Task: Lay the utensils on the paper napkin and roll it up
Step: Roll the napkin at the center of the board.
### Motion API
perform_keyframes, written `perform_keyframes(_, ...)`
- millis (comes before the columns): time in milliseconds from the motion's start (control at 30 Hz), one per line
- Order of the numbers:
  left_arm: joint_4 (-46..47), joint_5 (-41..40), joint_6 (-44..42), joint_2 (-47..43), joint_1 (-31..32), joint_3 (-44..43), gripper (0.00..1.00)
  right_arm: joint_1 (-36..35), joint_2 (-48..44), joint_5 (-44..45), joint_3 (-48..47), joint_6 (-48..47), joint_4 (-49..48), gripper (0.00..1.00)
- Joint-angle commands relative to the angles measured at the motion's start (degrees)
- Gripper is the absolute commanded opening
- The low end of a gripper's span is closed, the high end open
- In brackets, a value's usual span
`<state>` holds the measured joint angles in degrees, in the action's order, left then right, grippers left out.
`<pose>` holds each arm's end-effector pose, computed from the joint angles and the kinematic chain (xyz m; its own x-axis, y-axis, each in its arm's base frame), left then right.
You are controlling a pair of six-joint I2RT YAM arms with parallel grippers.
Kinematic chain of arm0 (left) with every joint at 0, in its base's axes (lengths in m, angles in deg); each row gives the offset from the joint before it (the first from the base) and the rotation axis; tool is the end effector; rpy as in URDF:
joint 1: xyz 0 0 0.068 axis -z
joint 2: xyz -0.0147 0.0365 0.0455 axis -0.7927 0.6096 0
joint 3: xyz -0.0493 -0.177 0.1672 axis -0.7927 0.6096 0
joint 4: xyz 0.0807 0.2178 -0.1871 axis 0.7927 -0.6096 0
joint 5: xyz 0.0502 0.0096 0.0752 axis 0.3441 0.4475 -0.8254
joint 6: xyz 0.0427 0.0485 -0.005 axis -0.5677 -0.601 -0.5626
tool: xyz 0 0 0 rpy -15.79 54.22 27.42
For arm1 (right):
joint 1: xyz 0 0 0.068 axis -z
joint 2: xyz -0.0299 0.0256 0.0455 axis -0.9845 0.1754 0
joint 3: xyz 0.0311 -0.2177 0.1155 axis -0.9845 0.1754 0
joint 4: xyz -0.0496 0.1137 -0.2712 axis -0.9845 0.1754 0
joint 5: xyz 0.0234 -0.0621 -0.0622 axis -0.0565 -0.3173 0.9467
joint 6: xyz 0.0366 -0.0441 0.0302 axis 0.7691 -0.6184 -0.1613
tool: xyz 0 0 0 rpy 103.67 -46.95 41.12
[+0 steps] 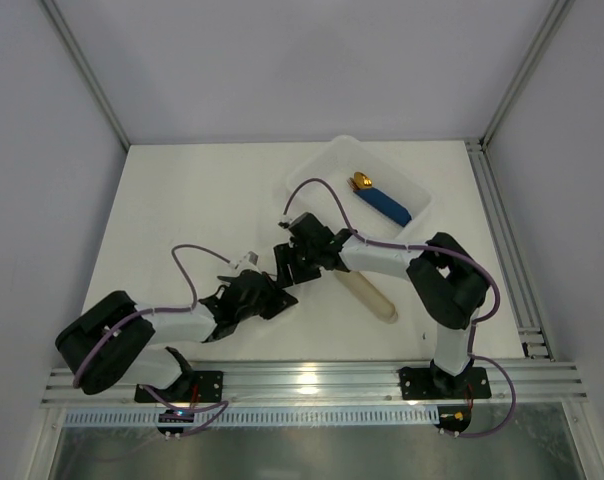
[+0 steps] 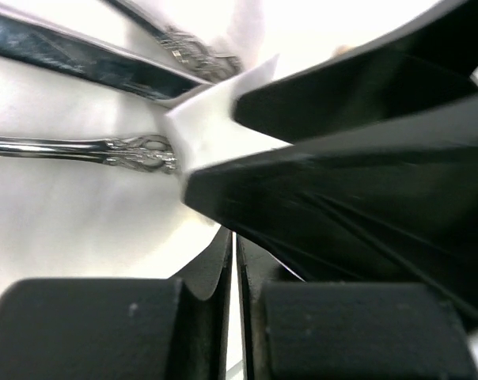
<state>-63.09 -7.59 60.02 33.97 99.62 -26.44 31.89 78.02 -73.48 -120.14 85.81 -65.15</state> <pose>0.1838 -0.1949 0.0591 -0.7880 -0.5649 -0.2448 -0.1971 0.6082 -0.7689 0.2726 0.3205 0.1103 -0.8531 -0.2843 -0.4376 -0.4781 0.7620 0.4369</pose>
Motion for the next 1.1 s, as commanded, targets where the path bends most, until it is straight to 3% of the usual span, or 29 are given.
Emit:
perform_keyframes(0,0.02,-0.90,-2.14,-3.98,0.28,-0.95,0.06,-0.51,-3.70,1.04,1.12,-1.41,-1.77,0.62)
perform_keyframes(233,-4.72,-1.96,-5.22,-14.70,0.37,-0.51,0.13,-0.59,-6.08,1.39,3.14,-0.26,-4.32,0.62)
perform_keyframes(300,-6.55,-2.83,-5.83,-18.22,0.37,-0.42,0.19,-0.59,-6.34,1.13,3.15,-0.09,-4.33,0.62)
perform_keyframes(467,-12.71,-6.17,-7.15,-23.67,0.37,-1.38,0.20,-1.21,-8.01,1.83,3.23,0.09,-4.06,0.63)
perform_keyframes(833,-22.73,-13.12,-8.82,-29.12,0.37,-3.66,0.05,1.68,-13.81,5.87,4.37,-1.41,-0.46,0.62)
perform_keyframes(933,-25.20,-13.56,-9.26,-29.04,0.37,-4.72,0.03,3.61,-14.43,4.91,5.86,-1.06,-1.16,0.54)
perform_keyframes(1033,-26.69,-14.00,-9.44,-28.51,0.37,-5.43,0.02,5.20,-15.22,4.11,9.11,-0.18,-3.00,0.36)
perform_keyframes(1067,-27.04,-14.09,-9.44,-28.08,0.37,-5.78,0.01,5.90,-15.48,4.29,9.99,-0.09,-3.27,0.22)
